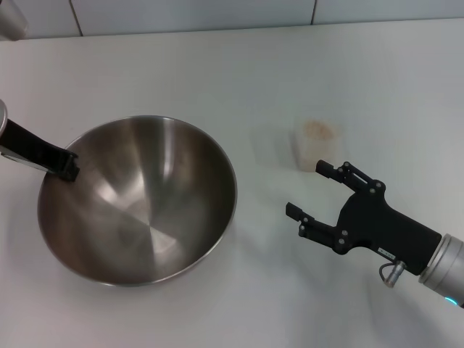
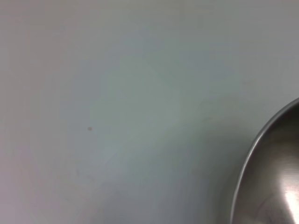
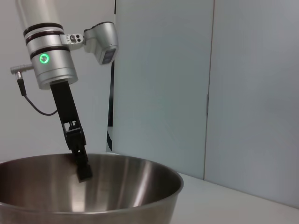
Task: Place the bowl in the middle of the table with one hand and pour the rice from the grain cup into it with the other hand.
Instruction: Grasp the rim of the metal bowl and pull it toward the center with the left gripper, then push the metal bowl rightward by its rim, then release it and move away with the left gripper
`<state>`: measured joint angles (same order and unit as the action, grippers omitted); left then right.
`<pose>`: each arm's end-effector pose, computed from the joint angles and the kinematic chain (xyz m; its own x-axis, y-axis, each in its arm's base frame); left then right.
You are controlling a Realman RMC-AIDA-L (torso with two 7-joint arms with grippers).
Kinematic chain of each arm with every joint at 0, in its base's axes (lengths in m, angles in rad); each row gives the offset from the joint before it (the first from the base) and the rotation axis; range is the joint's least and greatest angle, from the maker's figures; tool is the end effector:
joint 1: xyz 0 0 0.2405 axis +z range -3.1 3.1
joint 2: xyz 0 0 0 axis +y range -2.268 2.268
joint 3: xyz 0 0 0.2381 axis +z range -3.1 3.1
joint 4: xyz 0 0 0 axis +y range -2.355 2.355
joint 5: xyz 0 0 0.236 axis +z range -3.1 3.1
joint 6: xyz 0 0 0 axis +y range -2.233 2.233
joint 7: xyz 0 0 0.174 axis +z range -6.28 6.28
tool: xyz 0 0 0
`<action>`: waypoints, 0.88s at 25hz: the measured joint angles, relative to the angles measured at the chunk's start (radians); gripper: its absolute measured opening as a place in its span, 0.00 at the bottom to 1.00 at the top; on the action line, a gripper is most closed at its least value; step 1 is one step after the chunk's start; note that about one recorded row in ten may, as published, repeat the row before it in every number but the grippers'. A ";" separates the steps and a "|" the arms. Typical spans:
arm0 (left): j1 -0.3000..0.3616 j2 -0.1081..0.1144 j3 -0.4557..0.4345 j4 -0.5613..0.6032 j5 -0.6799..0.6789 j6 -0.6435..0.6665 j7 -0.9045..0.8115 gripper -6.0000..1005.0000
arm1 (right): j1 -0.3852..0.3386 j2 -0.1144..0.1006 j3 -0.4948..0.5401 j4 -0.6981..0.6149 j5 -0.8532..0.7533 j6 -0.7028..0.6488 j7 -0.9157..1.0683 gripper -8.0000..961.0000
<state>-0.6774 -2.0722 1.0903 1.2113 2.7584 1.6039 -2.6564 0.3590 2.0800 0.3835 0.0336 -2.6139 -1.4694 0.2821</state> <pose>-0.2200 0.3962 0.0283 0.4939 0.8665 -0.0717 0.7188 -0.4533 -0.5271 0.2966 0.2608 -0.0961 0.7751 0.0394 -0.6306 -0.3902 -0.7551 -0.5268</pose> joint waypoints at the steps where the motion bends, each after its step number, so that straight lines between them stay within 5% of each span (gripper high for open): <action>1: 0.000 0.000 0.000 0.000 0.000 0.000 0.000 0.02 | 0.000 0.000 0.000 0.000 0.000 0.000 0.000 0.86; 22: -0.074 0.002 -0.038 -0.002 -0.058 -0.016 0.009 0.02 | 0.000 0.000 0.002 0.000 0.000 0.000 -0.001 0.86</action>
<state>-0.7513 -2.0704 1.0521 1.2096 2.7000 1.5881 -2.6478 0.3589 2.0801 0.3851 0.0337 -2.6139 -1.4696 0.2807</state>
